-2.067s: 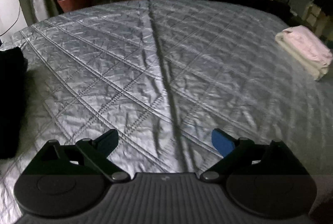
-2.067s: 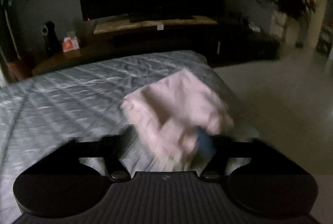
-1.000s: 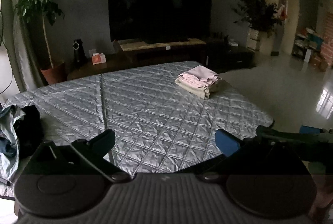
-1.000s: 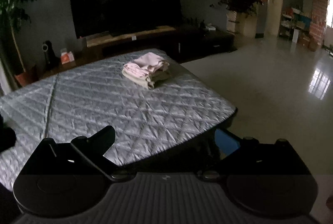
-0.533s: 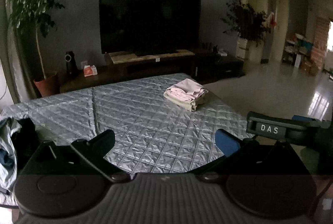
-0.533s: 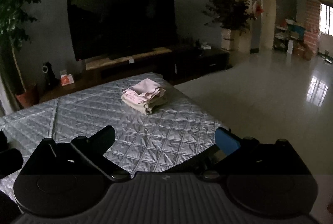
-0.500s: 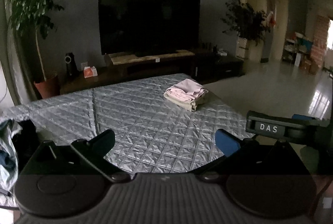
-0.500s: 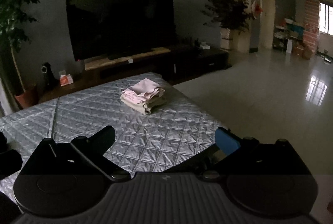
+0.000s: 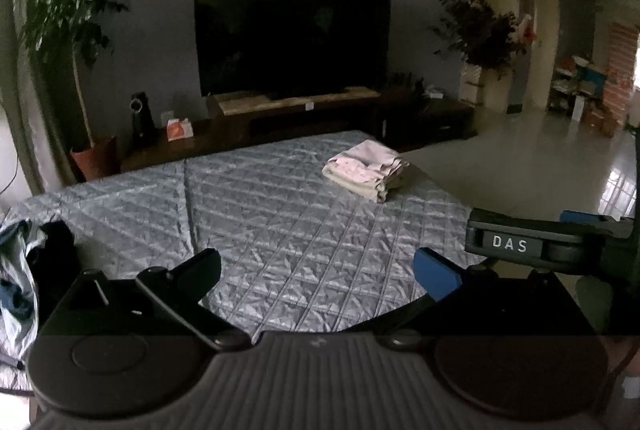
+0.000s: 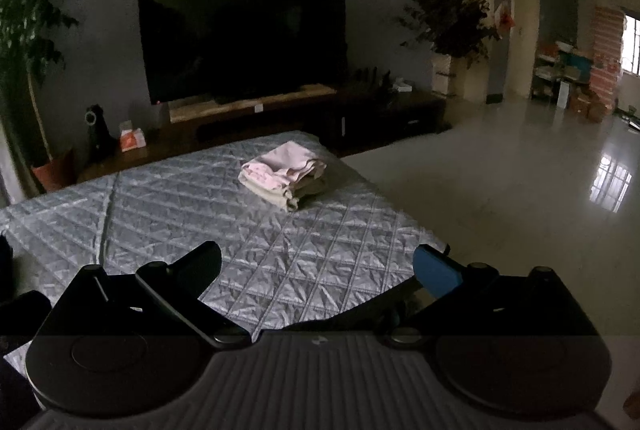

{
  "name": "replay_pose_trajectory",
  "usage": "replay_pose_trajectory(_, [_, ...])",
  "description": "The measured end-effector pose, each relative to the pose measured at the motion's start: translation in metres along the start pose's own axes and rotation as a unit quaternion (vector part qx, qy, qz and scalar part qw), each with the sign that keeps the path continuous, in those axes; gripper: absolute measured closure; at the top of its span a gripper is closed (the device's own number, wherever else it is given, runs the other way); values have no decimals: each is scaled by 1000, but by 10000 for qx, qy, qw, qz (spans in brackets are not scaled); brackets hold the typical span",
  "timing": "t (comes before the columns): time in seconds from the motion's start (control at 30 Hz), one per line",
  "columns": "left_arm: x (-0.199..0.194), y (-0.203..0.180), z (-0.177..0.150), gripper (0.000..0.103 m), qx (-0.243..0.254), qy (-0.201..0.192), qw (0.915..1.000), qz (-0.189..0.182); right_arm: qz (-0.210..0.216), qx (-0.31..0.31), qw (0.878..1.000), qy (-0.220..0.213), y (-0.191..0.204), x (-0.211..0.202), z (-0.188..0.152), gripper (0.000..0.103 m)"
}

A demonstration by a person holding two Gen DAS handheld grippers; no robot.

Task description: Fold clothes

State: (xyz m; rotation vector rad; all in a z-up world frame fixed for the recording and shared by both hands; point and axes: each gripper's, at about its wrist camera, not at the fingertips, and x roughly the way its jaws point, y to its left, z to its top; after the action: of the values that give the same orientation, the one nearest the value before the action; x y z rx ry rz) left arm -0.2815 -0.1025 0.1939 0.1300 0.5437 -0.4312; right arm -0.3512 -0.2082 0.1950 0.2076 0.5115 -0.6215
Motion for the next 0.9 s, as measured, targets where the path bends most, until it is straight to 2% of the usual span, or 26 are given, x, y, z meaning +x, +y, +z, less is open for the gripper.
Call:
replay_pose_trajectory(0.2, [-2,7,-1,1,-120,48,9999,52,69,-75,9999,78,8,1,-5,0])
replay_pose_trajectory(0.9, [-10,4,2,1,-51,131,9999,44,3,-240,9996,114,16,-5,-1,0])
